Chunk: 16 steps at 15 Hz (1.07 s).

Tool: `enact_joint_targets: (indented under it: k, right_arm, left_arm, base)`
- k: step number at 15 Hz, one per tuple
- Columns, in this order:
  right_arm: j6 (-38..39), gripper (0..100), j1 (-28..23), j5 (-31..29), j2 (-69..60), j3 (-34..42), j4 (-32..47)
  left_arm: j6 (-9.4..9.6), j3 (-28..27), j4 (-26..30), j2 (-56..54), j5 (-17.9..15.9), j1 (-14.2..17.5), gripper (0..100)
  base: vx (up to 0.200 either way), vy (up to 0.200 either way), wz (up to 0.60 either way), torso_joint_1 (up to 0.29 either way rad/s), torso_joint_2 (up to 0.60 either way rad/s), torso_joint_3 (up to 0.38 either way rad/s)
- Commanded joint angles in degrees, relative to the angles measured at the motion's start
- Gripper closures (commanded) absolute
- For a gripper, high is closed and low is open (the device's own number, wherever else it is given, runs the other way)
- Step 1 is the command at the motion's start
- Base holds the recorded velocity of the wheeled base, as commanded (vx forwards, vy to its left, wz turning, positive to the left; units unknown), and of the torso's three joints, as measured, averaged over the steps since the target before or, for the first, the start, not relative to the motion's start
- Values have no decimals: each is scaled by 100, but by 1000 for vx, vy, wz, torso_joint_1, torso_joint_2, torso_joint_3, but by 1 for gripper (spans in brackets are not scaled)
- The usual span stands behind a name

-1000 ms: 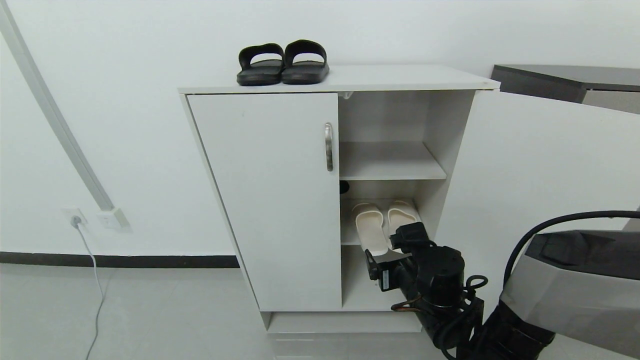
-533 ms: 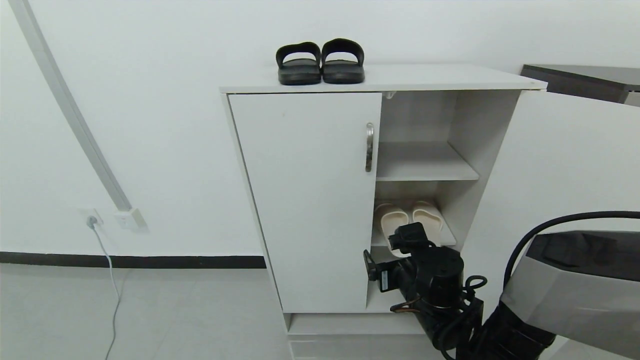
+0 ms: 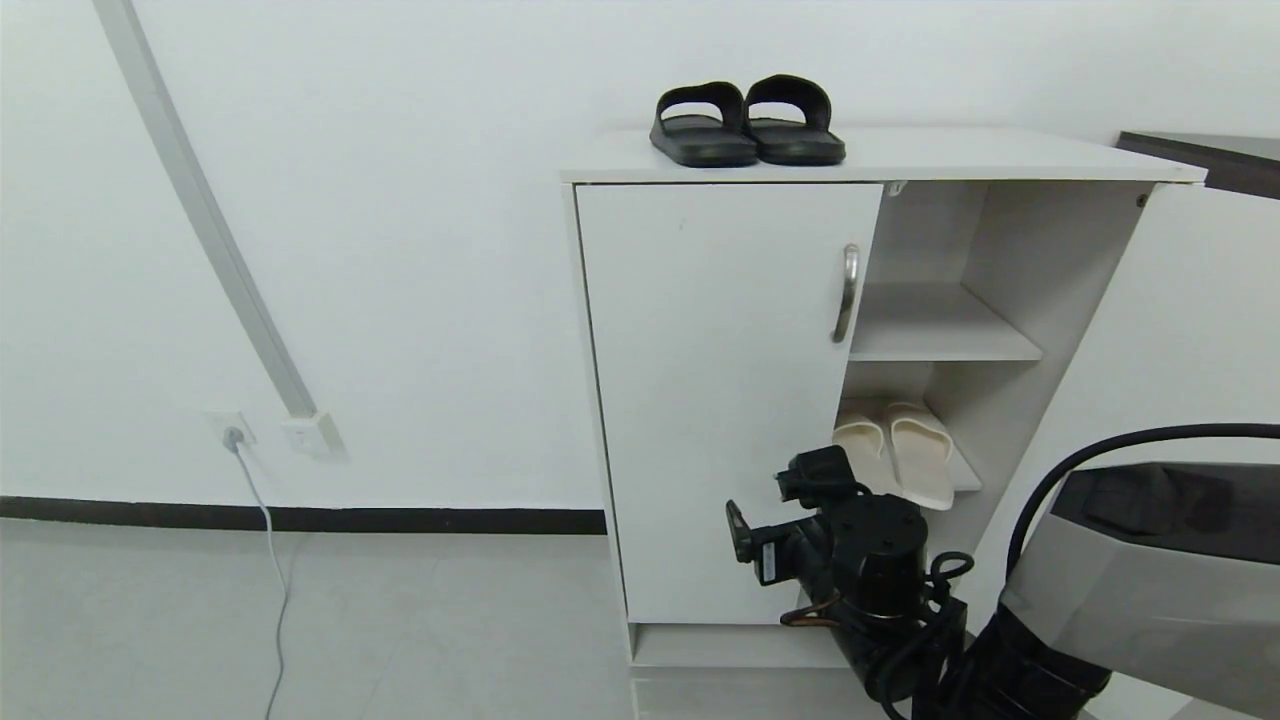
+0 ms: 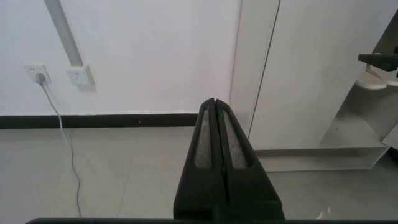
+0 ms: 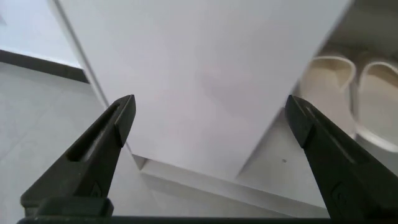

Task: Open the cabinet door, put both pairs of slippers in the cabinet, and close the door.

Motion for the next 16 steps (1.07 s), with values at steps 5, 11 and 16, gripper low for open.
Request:
enact_joint_targets:
  k: [5, 11, 16]
  right_arm:
    - [-5, 0, -8, 26, 7, 124, -31]
    - [-41, 0, 9, 17, 34, 168, -4]
    - [-102, 0, 36, 8, 34, 159, -39]
  left_arm:
    - [7, 1, -2, 7, 7, 5, 100]
    - [7, 1, -2, 7, 7, 5, 100]
    - [7, 1, -2, 7, 7, 5, 100]
  base:
    - [0, 0, 0, 0, 0, 0]
    - [0, 0, 0, 0, 0, 0]
    - [0, 0, 0, 2, -20, -21]
